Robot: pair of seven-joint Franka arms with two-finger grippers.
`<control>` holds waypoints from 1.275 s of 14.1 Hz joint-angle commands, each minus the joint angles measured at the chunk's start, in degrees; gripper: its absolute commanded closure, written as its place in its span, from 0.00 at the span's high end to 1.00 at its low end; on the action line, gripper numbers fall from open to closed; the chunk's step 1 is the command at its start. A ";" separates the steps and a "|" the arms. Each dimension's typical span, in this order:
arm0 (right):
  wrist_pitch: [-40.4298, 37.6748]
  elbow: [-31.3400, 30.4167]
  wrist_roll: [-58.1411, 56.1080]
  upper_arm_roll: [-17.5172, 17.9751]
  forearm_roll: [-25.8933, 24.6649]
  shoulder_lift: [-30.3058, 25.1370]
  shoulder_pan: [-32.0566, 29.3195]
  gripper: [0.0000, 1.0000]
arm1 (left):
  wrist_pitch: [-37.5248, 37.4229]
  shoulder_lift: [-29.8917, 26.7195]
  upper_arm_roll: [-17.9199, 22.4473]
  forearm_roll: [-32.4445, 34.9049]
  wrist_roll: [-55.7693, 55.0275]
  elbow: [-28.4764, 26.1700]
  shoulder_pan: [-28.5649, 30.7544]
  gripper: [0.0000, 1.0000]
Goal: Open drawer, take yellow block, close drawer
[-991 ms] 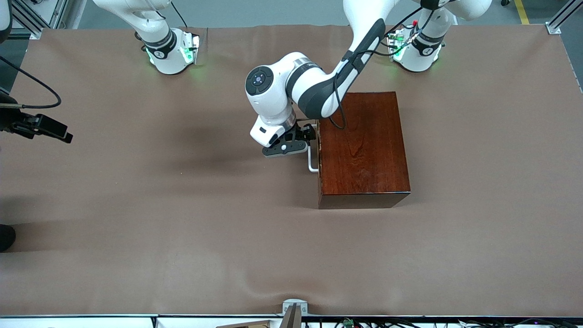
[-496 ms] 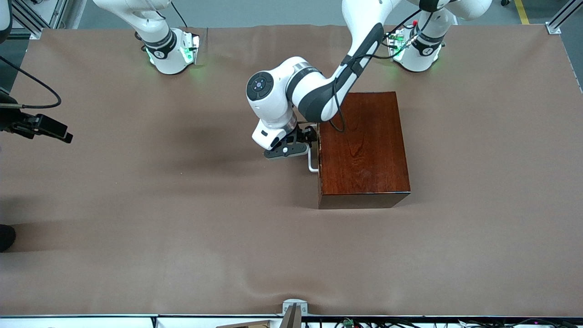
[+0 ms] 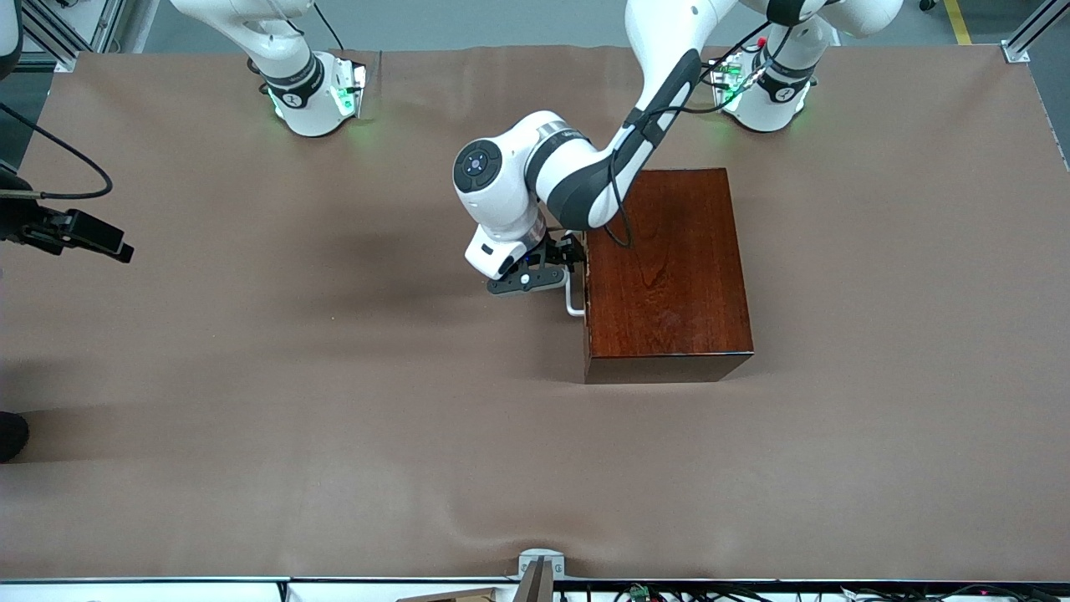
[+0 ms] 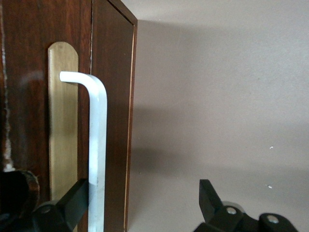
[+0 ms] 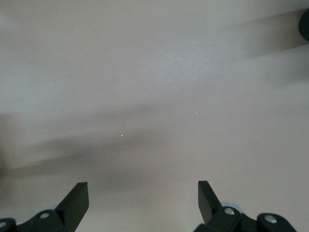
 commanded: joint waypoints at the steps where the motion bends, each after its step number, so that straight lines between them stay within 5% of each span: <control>1: -0.28 0.00 -0.01 0.43 0.04 -0.46 -0.47 1.00 | -0.79 1.08 -0.02 1.34 1.16 1.17 0.27 1.00; 18: -0.37 0.00 -0.01 0.52 0.04 -0.46 -0.47 1.00 | 0.18 1.43 -0.02 0.64 0.37 1.60 0.27 1.00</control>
